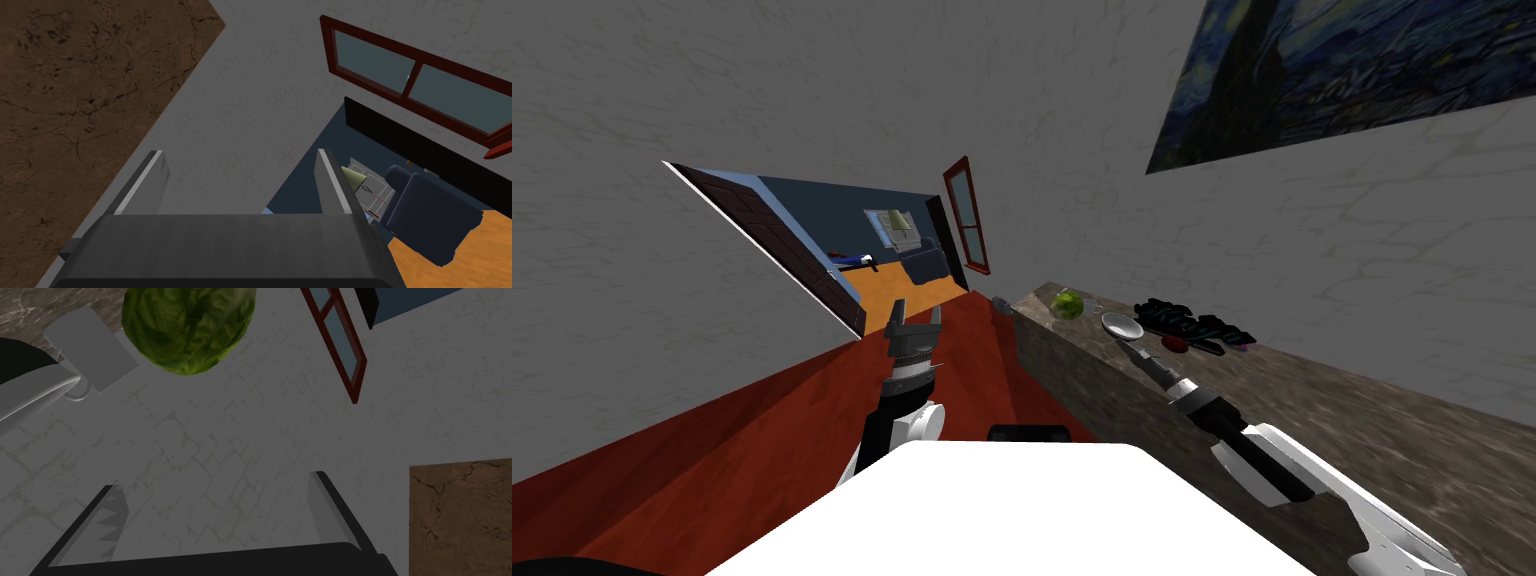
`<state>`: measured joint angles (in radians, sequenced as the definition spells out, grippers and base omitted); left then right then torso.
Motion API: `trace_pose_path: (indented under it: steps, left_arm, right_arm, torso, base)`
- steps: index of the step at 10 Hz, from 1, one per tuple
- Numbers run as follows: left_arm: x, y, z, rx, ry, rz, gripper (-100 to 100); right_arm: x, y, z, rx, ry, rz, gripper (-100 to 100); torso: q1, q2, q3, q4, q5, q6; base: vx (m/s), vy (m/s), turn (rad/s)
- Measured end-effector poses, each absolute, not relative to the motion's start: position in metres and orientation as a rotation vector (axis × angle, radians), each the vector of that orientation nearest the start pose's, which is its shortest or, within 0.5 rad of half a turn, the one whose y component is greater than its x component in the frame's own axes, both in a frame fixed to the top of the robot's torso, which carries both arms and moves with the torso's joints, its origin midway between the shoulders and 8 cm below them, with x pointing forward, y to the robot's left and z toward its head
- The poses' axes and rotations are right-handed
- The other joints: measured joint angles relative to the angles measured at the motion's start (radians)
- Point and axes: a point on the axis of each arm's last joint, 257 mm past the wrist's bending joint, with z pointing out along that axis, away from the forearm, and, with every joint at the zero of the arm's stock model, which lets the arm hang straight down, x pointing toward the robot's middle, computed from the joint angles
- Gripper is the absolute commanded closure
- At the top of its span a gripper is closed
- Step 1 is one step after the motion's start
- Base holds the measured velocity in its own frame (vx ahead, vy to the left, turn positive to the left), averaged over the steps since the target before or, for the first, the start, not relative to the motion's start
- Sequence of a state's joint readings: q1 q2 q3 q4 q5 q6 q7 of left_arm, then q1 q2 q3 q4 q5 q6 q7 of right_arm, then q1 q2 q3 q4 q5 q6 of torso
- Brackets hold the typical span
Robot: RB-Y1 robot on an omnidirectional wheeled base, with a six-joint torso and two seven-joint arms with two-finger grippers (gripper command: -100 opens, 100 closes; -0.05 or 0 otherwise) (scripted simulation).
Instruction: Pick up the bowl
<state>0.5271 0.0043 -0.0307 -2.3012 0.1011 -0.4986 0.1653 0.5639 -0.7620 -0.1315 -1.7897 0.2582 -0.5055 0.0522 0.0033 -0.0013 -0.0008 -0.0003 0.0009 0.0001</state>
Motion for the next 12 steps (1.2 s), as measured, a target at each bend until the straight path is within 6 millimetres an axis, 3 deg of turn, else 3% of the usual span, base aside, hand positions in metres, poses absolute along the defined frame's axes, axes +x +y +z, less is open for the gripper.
trace_pose_path:
  steps: [7, 12]
  left_arm:
    - [0.338, 0.283, 0.024, -0.787, 0.503, -1.538, 0]
    - [0.338, 0.283, 0.024, -0.787, 0.503, -1.538, 0]
  right_arm:
    - [0.359, -0.449, -0.238, 0.001, 1.843, 0.401, -100]
    - [0.343, -0.501, -0.255, -0.142, 1.984, 0.244, -100]
  torso:
    - [0.001, -0.002, -0.001, 0.0, 0.0, 0.0]
    - [0.0, 0.0, 0.0, 0.0, 0.0, 0.0]
  base:
    - [0.039, 0.067, 0.082]
    - [0.034, 0.063, 0.094]
